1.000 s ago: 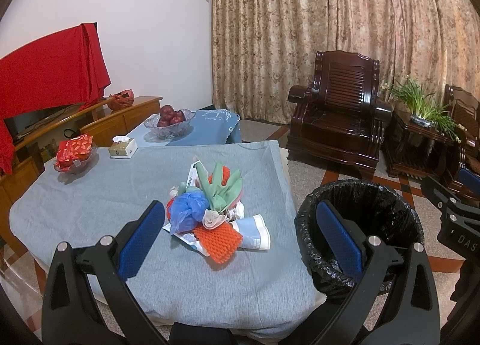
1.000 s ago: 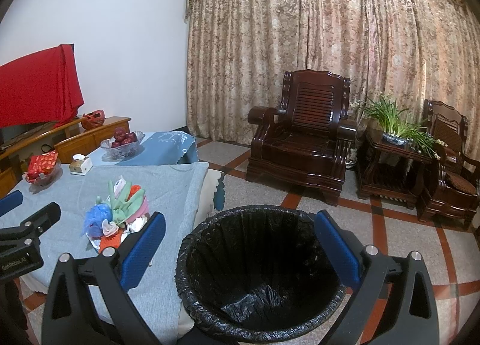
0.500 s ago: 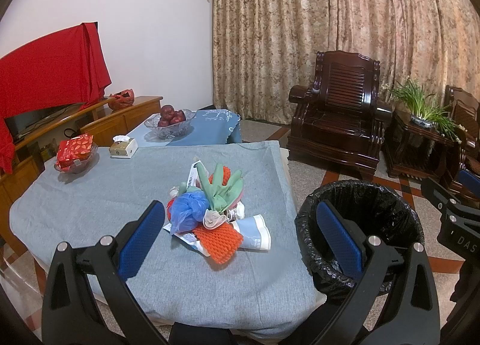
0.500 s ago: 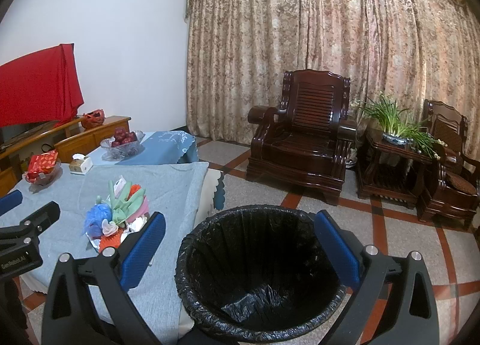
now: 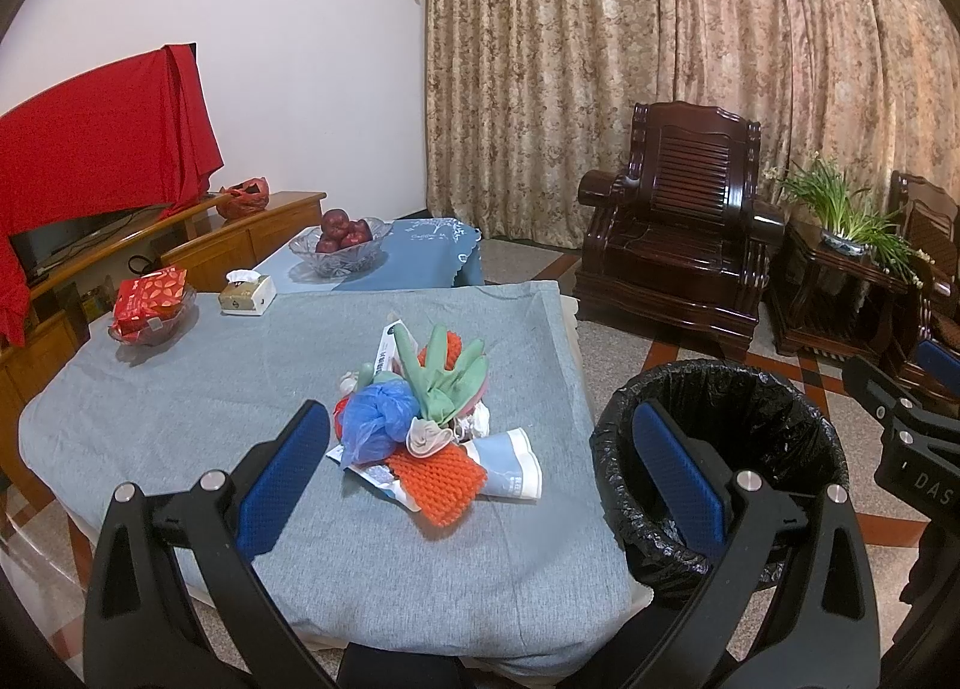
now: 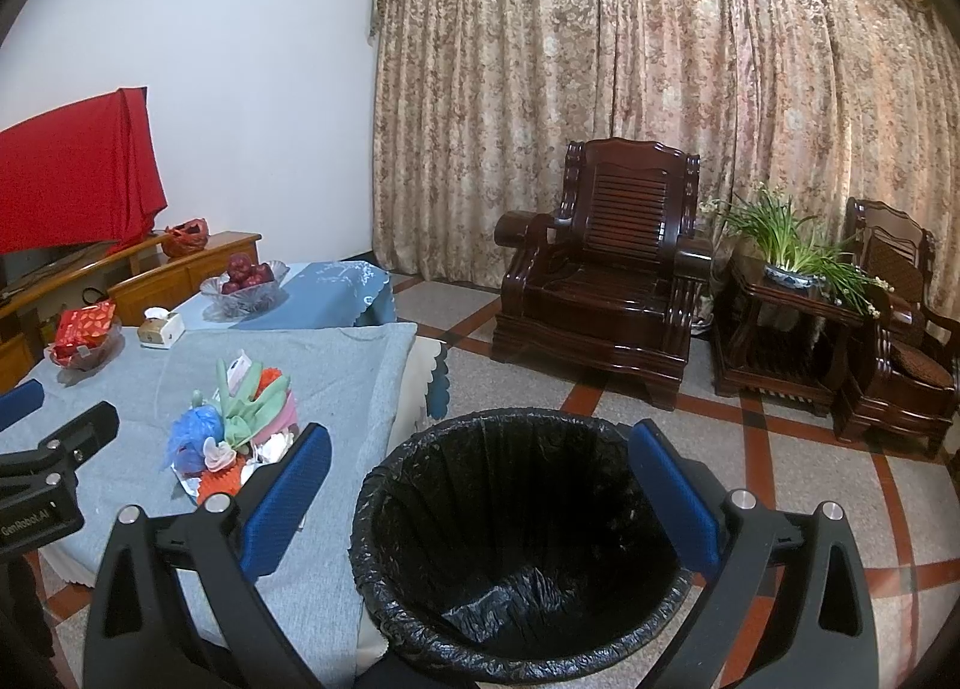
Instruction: Collect trash
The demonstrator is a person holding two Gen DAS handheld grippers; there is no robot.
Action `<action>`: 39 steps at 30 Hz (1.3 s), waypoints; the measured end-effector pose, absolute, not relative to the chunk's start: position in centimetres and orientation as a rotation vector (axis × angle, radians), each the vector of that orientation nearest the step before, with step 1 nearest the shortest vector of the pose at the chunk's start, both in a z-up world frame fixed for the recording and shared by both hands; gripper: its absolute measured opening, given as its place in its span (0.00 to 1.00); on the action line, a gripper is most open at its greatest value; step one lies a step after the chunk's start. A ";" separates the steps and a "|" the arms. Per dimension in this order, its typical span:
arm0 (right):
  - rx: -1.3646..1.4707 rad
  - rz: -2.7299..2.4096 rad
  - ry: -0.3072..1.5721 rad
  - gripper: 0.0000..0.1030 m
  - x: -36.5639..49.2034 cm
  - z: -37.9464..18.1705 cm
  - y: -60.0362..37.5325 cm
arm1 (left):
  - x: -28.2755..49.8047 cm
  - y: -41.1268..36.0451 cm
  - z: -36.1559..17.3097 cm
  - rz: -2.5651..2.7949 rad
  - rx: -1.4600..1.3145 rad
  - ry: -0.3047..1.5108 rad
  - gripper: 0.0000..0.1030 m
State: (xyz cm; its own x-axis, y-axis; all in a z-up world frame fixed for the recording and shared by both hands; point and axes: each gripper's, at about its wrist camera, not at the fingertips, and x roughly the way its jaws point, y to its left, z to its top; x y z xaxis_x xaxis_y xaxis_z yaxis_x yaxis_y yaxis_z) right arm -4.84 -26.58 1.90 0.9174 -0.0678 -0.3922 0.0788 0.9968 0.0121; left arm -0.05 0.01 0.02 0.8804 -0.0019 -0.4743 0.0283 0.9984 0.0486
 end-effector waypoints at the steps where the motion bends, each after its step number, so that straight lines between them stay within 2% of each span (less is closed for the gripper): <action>1: 0.027 -0.075 0.402 0.94 -4.8 1.9 -26.6 | 0.0 0.0 0.0 -0.015 0.055 0.494 0.95; 21: 0.027 -0.072 0.408 0.94 -4.6 1.9 -26.4 | 0.0 0.0 -0.1 -0.014 0.047 0.498 0.95; 39: 0.038 0.103 0.467 0.93 2.0 -2.7 -20.0 | 4.5 8.6 -3.3 0.127 0.021 0.556 0.95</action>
State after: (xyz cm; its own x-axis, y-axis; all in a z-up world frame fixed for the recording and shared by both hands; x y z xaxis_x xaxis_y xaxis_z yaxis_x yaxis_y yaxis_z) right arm 1.99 -19.97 -2.73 0.8879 0.1077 -0.4472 -0.0902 0.9941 0.0603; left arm 4.50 8.65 -3.32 0.8419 0.1260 -0.5247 -0.1146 0.9919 0.0543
